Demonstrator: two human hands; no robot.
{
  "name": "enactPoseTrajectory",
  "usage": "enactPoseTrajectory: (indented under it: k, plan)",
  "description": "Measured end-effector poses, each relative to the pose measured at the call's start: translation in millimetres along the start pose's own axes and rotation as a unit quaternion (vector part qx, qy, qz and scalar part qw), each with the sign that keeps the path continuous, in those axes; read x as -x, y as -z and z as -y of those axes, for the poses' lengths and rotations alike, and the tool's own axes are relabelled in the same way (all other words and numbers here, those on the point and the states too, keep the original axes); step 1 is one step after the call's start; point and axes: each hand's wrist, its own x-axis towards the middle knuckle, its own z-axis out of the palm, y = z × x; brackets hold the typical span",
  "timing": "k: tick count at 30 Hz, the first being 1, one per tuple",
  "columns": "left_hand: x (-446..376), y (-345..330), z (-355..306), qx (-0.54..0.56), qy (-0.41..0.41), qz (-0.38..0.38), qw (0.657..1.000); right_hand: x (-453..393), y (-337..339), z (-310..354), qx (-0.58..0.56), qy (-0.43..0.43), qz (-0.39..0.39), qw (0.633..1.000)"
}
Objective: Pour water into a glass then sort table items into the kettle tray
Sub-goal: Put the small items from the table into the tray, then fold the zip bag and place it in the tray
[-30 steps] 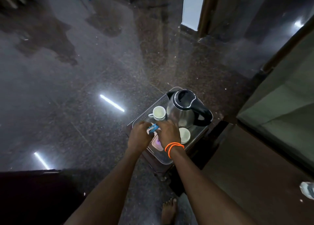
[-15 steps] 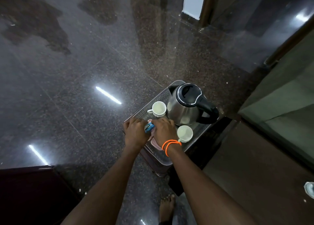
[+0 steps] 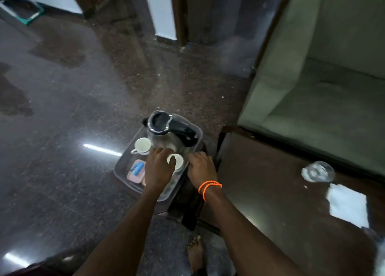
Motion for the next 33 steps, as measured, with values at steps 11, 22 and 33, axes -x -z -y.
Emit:
enactPoseTrajectory:
  k: [11, 22, 33]
  plan:
    - [99.7, -96.6, -260.6, 0.021, -0.183, 0.137, 0.973, 162.8, 149.1, -209.3, 0.009, -0.181, -0.139, 0.974]
    - [260.7, -241.9, -465.0, -0.007, -0.296, 0.321, 0.9, 366.6, 250.6, -394.5, 0.035, -0.418, -0.186, 0.888]
    - [321.9, -428.8, -514.7, -0.083, -0.303, 0.47, 0.825, 463.2, 213.5, -553.4, -0.032, -0.583, -0.194, 0.789]
